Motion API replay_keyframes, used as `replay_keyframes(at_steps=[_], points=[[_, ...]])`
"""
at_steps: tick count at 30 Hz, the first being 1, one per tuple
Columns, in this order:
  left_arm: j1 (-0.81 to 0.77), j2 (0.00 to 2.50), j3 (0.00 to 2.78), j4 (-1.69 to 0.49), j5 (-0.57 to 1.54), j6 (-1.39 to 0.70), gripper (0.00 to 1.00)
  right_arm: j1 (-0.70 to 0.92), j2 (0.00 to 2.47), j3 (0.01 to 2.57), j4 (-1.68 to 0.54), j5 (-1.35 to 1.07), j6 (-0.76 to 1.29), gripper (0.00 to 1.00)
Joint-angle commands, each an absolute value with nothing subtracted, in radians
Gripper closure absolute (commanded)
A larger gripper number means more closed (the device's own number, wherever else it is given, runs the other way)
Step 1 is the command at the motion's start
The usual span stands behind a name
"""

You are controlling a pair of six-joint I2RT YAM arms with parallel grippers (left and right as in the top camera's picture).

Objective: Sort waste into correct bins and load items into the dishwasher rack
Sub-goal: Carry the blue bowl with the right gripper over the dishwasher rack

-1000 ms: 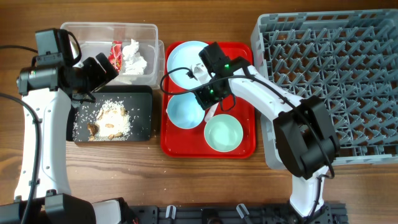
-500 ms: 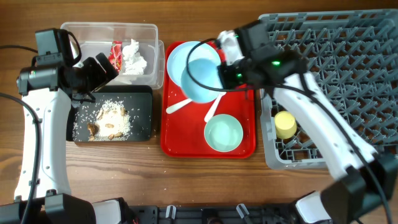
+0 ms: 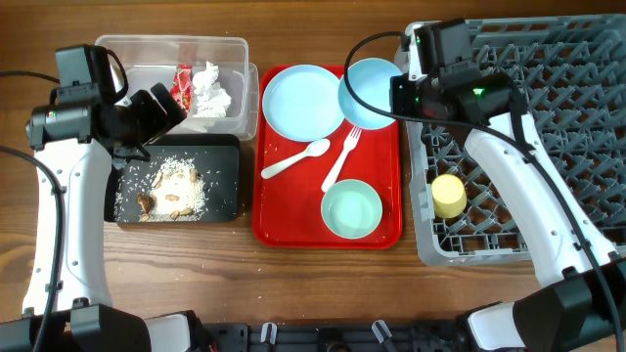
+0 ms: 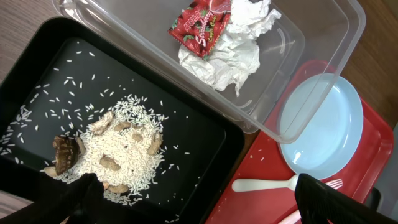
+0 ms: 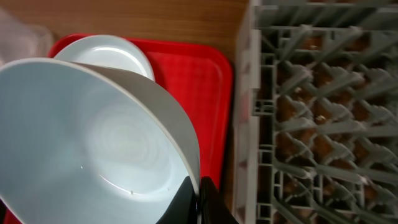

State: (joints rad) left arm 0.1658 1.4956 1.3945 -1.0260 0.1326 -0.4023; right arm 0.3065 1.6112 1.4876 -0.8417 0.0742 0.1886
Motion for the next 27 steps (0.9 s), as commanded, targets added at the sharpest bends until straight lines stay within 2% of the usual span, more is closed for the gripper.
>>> replay_keyframes(at_steps=[1,18,27], points=[[0.170,1.490,1.408,-1.026,0.145,-0.398,0.00,0.306,1.583,1.502,-0.842,0.184,0.247,0.96],[0.170,1.490,1.408,-1.026,0.145,-0.398,0.00,0.306,1.581,1.502,-0.846,0.249,0.274,0.96],[0.170,1.490,1.408,-1.026,0.145,-0.398,0.00,0.306,1.576,1.504,-0.859,0.373,0.338,0.96]])
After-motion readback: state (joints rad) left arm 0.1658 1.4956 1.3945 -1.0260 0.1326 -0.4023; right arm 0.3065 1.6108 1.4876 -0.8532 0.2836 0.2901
